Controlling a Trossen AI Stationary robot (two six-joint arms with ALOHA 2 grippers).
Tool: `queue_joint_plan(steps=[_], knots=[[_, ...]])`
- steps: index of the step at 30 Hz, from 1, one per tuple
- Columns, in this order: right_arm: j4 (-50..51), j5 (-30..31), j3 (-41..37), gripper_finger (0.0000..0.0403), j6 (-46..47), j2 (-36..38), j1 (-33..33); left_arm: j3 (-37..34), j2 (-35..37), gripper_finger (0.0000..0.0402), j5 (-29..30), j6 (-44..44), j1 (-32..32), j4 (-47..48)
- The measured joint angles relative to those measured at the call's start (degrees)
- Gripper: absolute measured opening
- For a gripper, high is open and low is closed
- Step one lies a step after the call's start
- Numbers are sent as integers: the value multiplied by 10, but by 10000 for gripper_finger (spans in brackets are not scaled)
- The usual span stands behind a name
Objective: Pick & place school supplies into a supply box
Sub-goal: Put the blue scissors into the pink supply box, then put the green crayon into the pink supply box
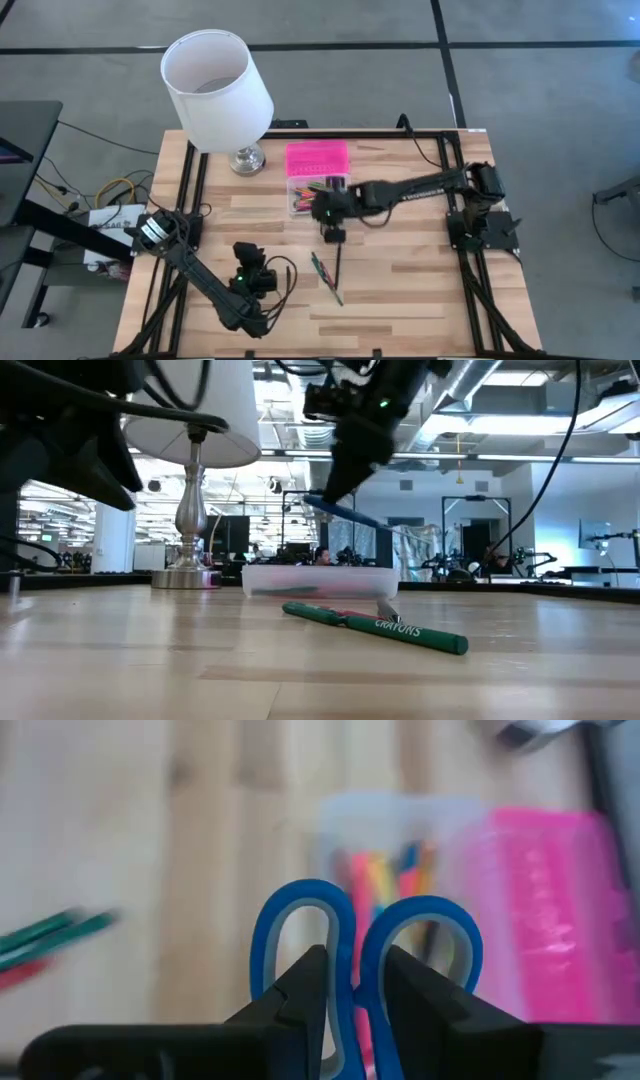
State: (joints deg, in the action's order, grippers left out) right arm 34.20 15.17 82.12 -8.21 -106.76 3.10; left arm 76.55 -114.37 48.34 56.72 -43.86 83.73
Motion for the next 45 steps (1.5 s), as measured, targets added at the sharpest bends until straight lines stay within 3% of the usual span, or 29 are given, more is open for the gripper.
queue_joint_plan(steps=[5, 8, 16, 25, 33, 45], knots=[[-68, -38, 3, 77, -60, -1, -57, 0, 0, 107, 0, 36, -29, 23], [-105, -87, 3, 77, -63, -1, -90, 0, 0, 107, 1, 61, -46, 38], [-180, -134, 3, 77, -51, -4, -128, 0, 0, 107, 2, 114, -77, 59], [-189, -136, 0, 77, 18, -34, -139, 0, 0, 107, -1, 129, -84, 59], [-196, -137, 2, 79, 23, -64, -144, 0, 0, 107, 2, 129, -84, 63], [-195, -137, 3, 157, 38, -61, -145, 0, 0, 107, 12, 129, -84, 63]])
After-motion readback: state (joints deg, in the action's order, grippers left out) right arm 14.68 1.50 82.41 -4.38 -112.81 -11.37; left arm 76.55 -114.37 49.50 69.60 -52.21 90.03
